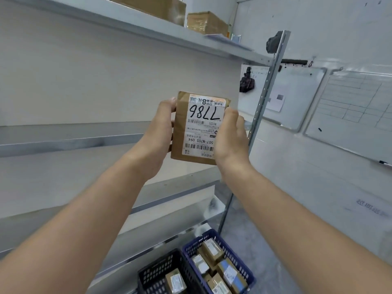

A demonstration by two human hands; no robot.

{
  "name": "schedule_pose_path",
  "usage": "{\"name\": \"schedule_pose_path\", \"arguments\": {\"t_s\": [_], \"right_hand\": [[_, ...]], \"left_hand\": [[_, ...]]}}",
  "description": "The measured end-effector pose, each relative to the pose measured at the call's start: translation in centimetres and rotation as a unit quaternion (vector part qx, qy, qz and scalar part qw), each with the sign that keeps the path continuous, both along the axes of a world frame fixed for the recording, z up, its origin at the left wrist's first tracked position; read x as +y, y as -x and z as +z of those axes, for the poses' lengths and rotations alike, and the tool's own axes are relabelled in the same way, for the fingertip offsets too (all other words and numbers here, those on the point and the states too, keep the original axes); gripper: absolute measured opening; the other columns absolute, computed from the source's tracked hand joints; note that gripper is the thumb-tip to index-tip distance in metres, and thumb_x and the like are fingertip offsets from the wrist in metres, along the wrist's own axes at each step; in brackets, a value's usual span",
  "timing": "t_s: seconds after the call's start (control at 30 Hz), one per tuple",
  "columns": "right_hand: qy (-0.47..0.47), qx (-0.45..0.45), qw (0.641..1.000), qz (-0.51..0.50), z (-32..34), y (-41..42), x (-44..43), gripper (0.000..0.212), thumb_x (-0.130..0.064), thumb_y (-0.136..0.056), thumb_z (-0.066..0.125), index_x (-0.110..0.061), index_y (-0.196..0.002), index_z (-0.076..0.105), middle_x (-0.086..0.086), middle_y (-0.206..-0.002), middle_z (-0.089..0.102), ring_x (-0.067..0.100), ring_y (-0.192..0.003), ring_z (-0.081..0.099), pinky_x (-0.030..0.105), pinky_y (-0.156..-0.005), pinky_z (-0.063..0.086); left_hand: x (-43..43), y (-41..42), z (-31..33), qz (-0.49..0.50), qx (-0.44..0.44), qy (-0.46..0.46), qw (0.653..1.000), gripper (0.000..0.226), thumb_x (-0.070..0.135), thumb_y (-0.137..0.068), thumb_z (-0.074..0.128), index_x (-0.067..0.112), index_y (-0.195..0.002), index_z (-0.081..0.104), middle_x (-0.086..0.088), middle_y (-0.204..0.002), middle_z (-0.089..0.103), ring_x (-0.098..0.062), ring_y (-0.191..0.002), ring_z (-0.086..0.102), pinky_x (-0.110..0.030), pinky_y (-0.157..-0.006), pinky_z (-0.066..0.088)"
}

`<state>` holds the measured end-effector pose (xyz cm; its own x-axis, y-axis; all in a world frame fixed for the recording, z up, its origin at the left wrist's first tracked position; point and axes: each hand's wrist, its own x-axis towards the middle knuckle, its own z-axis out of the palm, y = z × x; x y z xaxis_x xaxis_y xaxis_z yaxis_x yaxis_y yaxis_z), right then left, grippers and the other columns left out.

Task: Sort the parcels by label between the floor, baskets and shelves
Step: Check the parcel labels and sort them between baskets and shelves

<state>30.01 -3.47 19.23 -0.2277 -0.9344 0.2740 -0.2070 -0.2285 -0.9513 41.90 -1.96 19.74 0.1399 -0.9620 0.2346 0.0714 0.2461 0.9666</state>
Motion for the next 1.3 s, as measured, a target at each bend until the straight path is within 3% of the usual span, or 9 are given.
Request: {"name": "schedule_pose_path", "arguments": {"t_s": [0.3,0.53,0.67,0.8,0.9,1.03,1.1,1.2,1.3], "right_hand": [[-0.063,0.040,0.997,-0.037,-5.0,-3.9,-12.1,0.068,-0.067,-0.085,0.017,-0.026,-0.118,0.060,0.002,-0.120,0.065,0.022,-0.106,0.063,0.051,-0.105,0.054],[-0.115,0.073,0.990,-0.037,-9.2,-2.4,-18.8,0.060,-0.063,-0.100,0.018,-0.024,-0.125,0.055,0.003,-0.124,0.060,0.025,-0.108,0.060,0.052,-0.107,0.049],[-0.154,0.058,0.986,-0.002,-11.8,-0.8,-22.4,0.069,-0.070,-0.088,0.017,-0.025,-0.124,0.054,0.004,-0.123,0.062,0.025,-0.107,0.064,0.052,-0.101,0.057],[-0.189,0.063,0.979,0.048,-14.8,1.9,-26.4,0.061,-0.065,-0.101,0.020,-0.022,-0.131,0.050,0.005,-0.125,0.061,0.024,-0.104,0.065,0.050,-0.090,0.063],[-0.210,0.086,0.968,0.103,-17.7,3.9,-28.9,0.060,-0.062,-0.107,0.020,-0.020,-0.139,0.048,0.006,-0.127,0.061,0.022,-0.103,0.065,0.044,-0.079,0.060],[-0.239,0.109,0.949,0.174,-21.8,5.6,-31.0,0.065,-0.065,-0.097,0.018,-0.019,-0.130,0.049,0.007,-0.121,0.063,0.027,-0.105,0.065,0.053,-0.097,0.059],[-0.260,0.098,0.940,0.201,-23.9,5.7,-31.5,0.068,-0.067,-0.087,0.018,-0.019,-0.123,0.050,0.008,-0.118,0.065,0.029,-0.104,0.067,0.055,-0.098,0.059],[-0.278,0.105,0.931,0.213,-27.4,5.6,-32.5,0.086,-0.075,-0.071,0.015,-0.018,-0.121,0.056,0.008,-0.118,0.068,0.031,-0.106,0.069,0.058,-0.098,0.059],[-0.299,0.122,0.921,0.218,-31.6,5.1,-33.4,0.082,-0.073,-0.077,0.014,-0.021,-0.124,0.058,0.005,-0.119,0.066,0.027,-0.110,0.065,0.056,-0.102,0.054]], "left_hand": [[-11.7,-3.6,-5.7,-0.008,0.026,-0.056,0.998,0.069,0.051,-0.107,0.022,0.057,-0.058,0.070,0.016,-0.066,0.073,-0.014,-0.083,0.070,-0.042,-0.094,0.053],[-18.0,-3.0,-10.8,0.007,0.025,-0.092,0.995,0.050,0.053,-0.107,0.025,0.038,-0.089,0.070,0.015,-0.072,0.075,-0.002,-0.067,0.072,-0.034,-0.077,0.052],[-20.4,-0.9,-12.9,0.033,0.000,-0.113,0.993,0.047,0.051,-0.107,0.023,0.035,-0.093,0.065,0.019,-0.069,0.073,0.002,-0.063,0.069,-0.035,-0.080,0.051],[-22.4,2.4,-15.1,0.085,-0.029,-0.130,0.987,0.044,0.045,-0.108,0.024,0.030,-0.088,0.061,0.019,-0.062,0.070,0.003,-0.059,0.066,-0.031,-0.075,0.051],[-23.7,4.8,-17.2,0.137,-0.005,-0.179,0.974,0.039,0.049,-0.106,0.029,0.032,-0.091,0.061,0.017,-0.060,0.070,-0.008,-0.068,0.067,-0.032,-0.074,0.049],[-24.7,7.2,-21.6,0.204,0.013,-0.237,0.950,0.038,0.051,-0.103,0.030,0.029,-0.093,0.060,0.013,-0.061,0.070,-0.012,-0.067,0.067,-0.035,-0.072,0.051],[-25.1,8.0,-23.7,0.226,0.023,-0.258,0.939,0.039,0.050,-0.104,0.028,0.027,-0.095,0.057,0.013,-0.060,0.070,-0.011,-0.065,0.067,-0.038,-0.077,0.053],[-25.7,8.1,-26.8,0.249,0.051,-0.298,0.920,0.038,0.053,-0.103,0.031,0.026,-0.096,0.057,0.014,-0.061,0.070,-0.016,-0.079,0.065,-0.048,-0.099,0.053],[-26.4,7.6,-30.8,0.248,0.057,-0.320,0.913,0.040,0.054,-0.103,0.031,0.032,-0.089,0.061,0.015,-0.066,0.071,-0.019,-0.091,0.067,-0.049,-0.098,0.052]]}}
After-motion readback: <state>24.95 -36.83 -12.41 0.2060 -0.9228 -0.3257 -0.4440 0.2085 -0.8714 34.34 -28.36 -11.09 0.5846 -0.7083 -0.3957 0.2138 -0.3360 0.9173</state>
